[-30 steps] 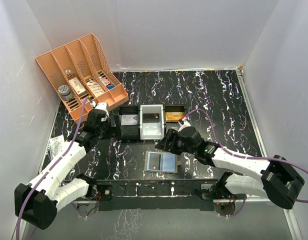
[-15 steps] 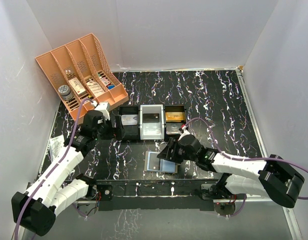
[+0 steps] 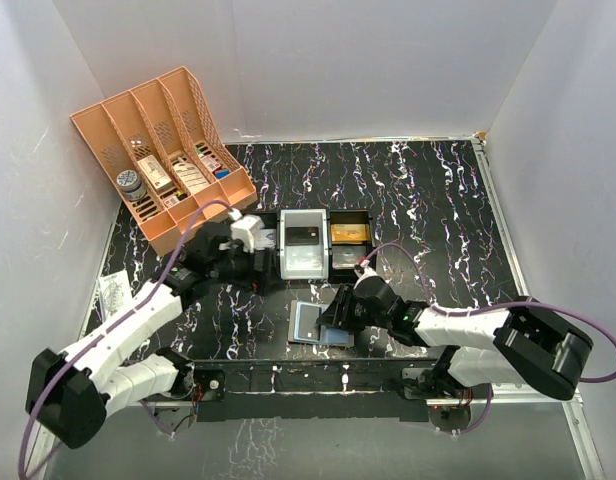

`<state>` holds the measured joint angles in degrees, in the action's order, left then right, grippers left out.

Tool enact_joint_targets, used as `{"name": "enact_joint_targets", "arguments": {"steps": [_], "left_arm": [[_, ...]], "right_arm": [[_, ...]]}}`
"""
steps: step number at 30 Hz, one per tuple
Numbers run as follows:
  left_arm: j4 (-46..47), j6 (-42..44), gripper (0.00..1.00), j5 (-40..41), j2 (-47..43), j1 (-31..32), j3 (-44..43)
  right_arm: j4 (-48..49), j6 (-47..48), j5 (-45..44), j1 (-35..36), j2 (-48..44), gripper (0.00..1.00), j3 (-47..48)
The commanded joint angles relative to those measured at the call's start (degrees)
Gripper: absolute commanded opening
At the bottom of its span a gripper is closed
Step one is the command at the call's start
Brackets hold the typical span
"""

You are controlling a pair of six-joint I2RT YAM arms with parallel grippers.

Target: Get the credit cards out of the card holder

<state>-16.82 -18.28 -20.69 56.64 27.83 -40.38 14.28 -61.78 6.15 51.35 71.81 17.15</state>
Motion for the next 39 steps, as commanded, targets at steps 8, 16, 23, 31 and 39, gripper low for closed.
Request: {"name": "enact_joint_targets", "arguments": {"steps": [8, 16, 23, 31, 39], "left_arm": [[8.0, -17.2, 0.66, 4.6, 9.1, 17.3, 2.3], [11.8, -20.7, 0.57, 6.1, 12.8, 18.9, 5.7], [13.8, -21.3, 0.5, 4.0, 16.1, 20.1, 5.2], [18.2, -21.7, 0.42, 3.5, 18.6, 21.4, 7.0], [16.7, -21.7, 0.23, 8.7, 24.3, 25.1, 6.2]], "right_arm": [[-4.9, 3.4, -1.7, 0.2, -5.4, 0.38, 6.6], [2.7, -0.7, -0.5, 0.4, 1.2, 0.32, 1.2], [0.4, -2.3, -4.2, 0.4, 2.7, 0.28, -0.3], [-0.4, -3.5, -5.8, 0.4, -1.1, 0.29, -1.9], [-0.6, -2.8, -4.1, 0.3, -3.4, 0.31, -0.9]]}}
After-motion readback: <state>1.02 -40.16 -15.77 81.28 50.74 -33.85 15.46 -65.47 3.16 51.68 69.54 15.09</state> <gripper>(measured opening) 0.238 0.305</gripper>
